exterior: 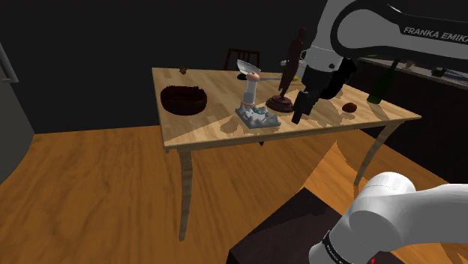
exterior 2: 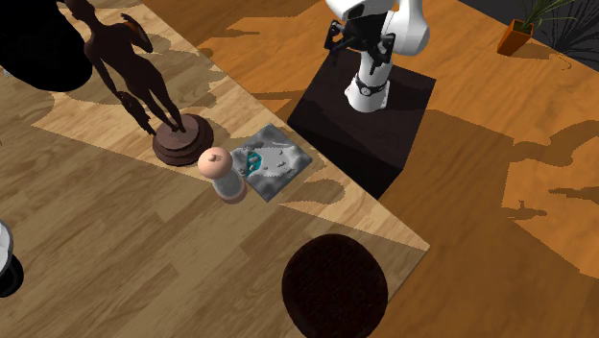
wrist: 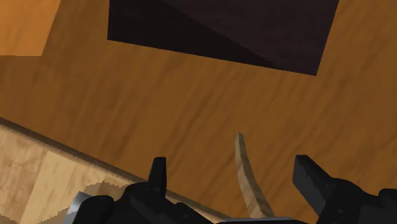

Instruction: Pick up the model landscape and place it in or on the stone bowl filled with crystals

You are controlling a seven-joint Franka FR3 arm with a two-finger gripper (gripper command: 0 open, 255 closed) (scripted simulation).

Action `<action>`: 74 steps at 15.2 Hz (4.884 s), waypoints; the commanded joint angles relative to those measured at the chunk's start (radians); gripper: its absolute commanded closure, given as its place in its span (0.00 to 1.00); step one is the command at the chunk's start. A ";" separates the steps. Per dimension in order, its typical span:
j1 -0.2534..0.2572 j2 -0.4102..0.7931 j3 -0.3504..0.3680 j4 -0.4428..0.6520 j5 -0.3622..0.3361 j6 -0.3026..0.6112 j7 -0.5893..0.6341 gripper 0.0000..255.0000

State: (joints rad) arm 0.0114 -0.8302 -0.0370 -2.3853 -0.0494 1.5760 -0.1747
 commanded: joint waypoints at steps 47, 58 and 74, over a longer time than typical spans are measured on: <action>0.171 0.376 -0.235 -0.132 -0.430 0.891 -0.766 1.00; 0.194 0.328 -0.223 -0.022 -0.383 0.737 -0.815 1.00; 0.216 0.316 -0.203 0.180 -0.331 0.528 -0.874 1.00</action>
State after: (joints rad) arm 0.2268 -0.5137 -0.2408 -2.2205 -0.3837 2.1185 -1.0441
